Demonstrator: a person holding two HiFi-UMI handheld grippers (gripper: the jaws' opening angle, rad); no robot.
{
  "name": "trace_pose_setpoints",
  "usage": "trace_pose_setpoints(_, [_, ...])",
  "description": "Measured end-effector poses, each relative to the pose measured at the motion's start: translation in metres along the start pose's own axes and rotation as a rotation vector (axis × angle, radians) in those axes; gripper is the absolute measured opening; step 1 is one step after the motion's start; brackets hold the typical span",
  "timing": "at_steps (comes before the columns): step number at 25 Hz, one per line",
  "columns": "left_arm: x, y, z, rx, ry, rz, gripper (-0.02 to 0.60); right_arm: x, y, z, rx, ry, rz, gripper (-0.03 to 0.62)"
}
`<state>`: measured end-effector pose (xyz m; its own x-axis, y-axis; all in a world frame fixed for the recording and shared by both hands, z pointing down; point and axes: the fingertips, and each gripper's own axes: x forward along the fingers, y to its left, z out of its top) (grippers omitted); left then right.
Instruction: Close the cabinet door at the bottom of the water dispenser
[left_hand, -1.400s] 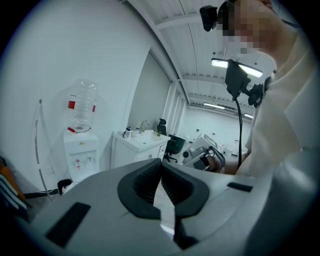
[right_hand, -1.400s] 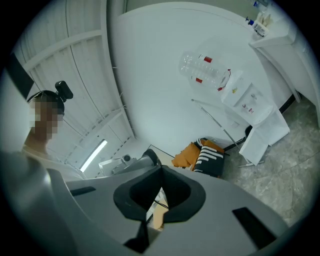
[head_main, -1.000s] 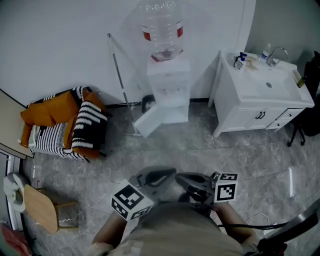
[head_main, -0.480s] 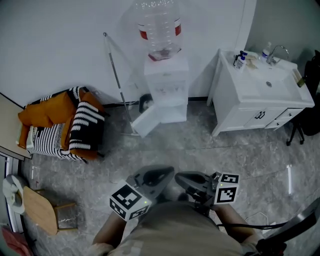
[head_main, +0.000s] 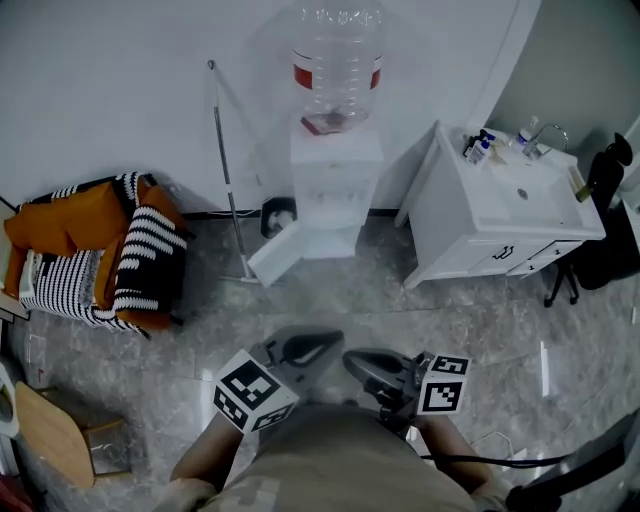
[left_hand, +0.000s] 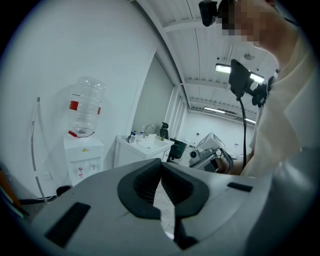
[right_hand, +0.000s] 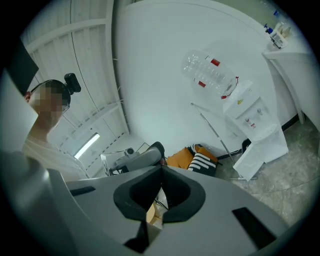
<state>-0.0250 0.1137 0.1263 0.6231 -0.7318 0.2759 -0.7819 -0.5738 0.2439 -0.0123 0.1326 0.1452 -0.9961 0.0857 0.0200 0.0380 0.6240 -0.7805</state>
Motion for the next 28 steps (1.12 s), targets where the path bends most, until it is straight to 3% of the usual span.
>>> trace_pose_setpoints(6, [-0.040, 0.059, -0.005, -0.023, -0.011, -0.022, -0.008, 0.058, -0.005, 0.010, -0.036, -0.022, -0.074, 0.012])
trace_pose_setpoints(10, [-0.060, 0.091, -0.005, -0.018, -0.024, -0.040, -0.008, 0.086, -0.010, 0.026, -0.116, -0.092, -0.176, 0.012])
trace_pose_setpoints(15, [-0.078, 0.118, -0.007, -0.036, -0.034, -0.037, -0.008, 0.112, -0.018, 0.029, -0.094, -0.095, -0.198, 0.012])
trace_pose_setpoints(20, [-0.084, 0.136, -0.010, -0.060, -0.023, -0.014, -0.008, 0.135, -0.027, 0.028, -0.057, -0.046, -0.178, 0.012])
trace_pose_setpoints(28, [-0.069, 0.155, -0.012, -0.090, 0.025, 0.070, -0.008, 0.145, -0.050, 0.041, 0.030, 0.001, -0.061, 0.012])
